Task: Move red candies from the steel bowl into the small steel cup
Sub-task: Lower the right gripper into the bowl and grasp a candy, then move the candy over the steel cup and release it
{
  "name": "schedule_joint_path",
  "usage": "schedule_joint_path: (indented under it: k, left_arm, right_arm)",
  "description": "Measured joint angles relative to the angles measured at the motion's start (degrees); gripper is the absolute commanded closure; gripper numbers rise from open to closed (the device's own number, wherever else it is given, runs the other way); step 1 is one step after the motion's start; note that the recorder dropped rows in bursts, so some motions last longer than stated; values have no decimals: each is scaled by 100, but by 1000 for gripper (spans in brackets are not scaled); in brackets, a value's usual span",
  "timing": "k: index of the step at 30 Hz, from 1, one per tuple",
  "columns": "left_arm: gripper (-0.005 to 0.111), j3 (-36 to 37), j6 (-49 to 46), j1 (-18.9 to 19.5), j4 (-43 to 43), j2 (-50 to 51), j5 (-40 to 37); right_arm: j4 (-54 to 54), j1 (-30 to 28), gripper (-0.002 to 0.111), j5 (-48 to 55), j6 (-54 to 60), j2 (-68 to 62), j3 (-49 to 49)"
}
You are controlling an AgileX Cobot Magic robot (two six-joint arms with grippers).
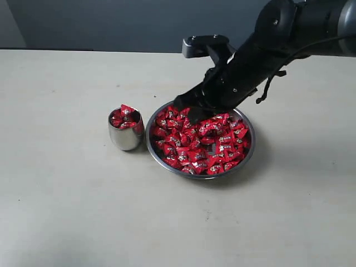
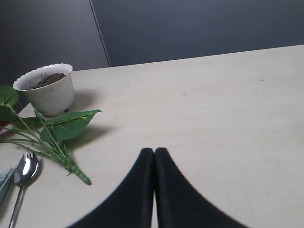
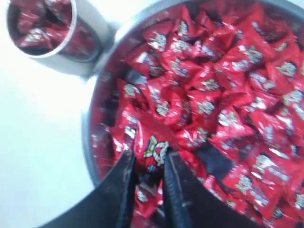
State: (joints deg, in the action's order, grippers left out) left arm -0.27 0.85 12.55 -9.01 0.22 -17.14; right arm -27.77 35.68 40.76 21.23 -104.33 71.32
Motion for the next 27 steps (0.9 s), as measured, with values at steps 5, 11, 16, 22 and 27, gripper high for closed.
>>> schedule_joint_path:
  k: [5, 11, 16, 22, 27]
  left_arm:
    - [106, 0, 0, 0, 0, 0, 0]
    - [106, 0, 0, 0, 0, 0, 0]
    - [106, 0, 0, 0, 0, 0, 0]
    - [106, 0, 0, 0, 0, 0, 0]
    - [106, 0, 0, 0, 0, 0, 0]
  right_arm:
    - [-1223, 0, 108, 160, 723, -194, 489]
    - [-1544, 293, 108, 463, 904, -813, 1532]
    - [-1050, 677, 108, 754, 652, -1512, 2460]
    - [-664, 720, 108, 1119, 375, -2147, 3161]
    - [-500, 720, 64, 1168, 287, -2361, 3215]
